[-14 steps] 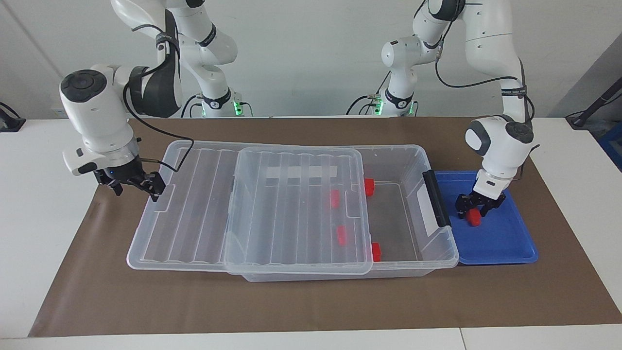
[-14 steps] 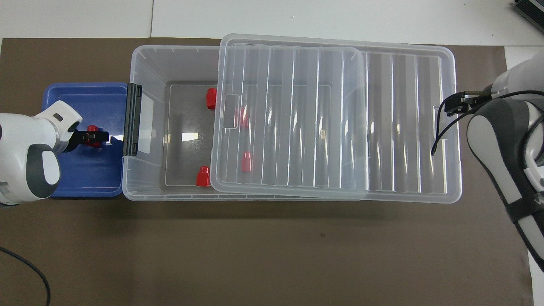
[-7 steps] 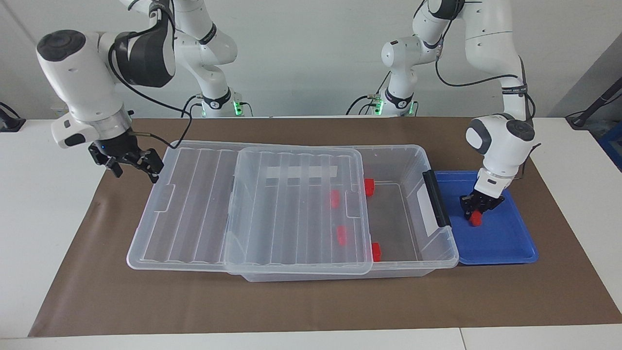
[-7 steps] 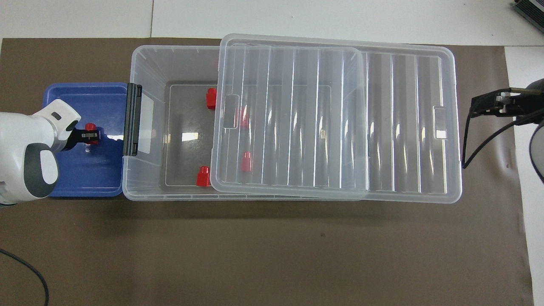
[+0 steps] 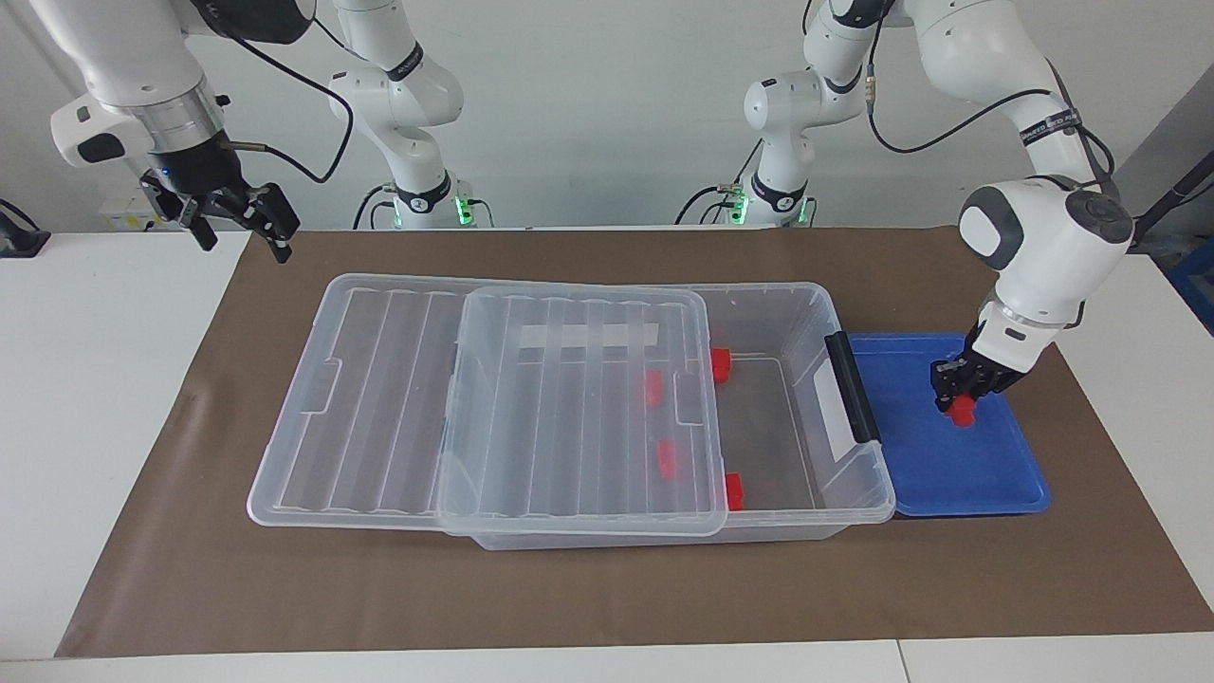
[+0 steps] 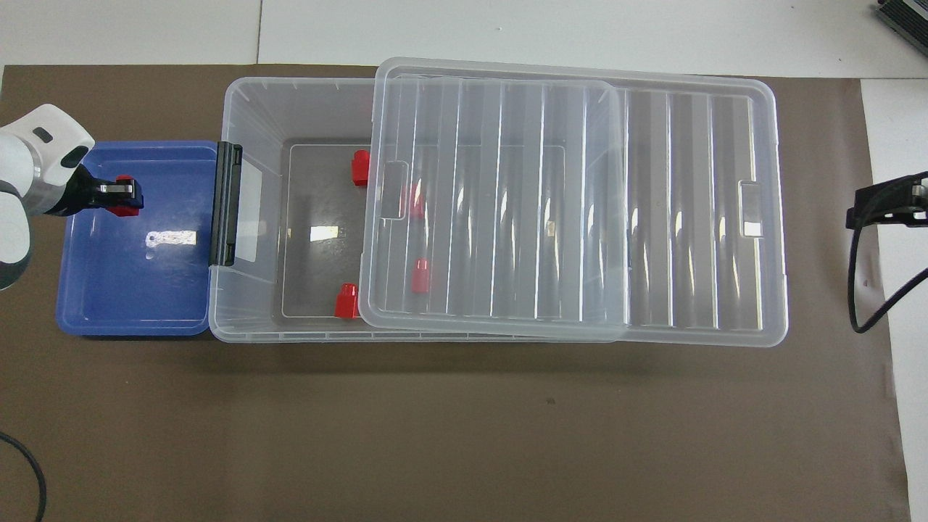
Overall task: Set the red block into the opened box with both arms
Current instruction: 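Carry the red block with the left gripper over the box opening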
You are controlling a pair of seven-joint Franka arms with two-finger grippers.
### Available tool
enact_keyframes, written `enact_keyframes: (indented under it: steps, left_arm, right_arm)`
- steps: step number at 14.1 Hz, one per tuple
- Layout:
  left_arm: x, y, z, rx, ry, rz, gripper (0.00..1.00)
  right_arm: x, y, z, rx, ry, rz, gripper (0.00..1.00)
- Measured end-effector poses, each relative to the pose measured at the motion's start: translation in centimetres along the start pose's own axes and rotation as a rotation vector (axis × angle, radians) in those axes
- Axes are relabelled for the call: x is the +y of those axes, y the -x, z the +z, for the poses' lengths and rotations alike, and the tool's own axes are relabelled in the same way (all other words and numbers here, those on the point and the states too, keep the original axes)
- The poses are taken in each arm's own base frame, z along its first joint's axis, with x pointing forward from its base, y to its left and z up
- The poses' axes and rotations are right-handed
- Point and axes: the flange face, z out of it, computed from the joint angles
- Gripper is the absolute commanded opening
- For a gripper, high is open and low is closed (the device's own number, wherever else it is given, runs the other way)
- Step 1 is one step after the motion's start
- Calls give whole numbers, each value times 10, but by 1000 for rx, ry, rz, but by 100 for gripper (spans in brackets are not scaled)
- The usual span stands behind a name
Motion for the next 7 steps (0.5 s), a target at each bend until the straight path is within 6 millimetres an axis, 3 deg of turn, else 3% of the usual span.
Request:
enact_keyframes:
  steps: [4, 7]
  left_arm:
    - [50, -10, -61, -56, 6, -89, 0]
    - [112, -7, -91, -74, 5, -194, 0]
  right_arm:
    - [0, 4, 3, -37, 3, -20, 100]
    - [-2, 4, 3, -40, -13, -24, 100]
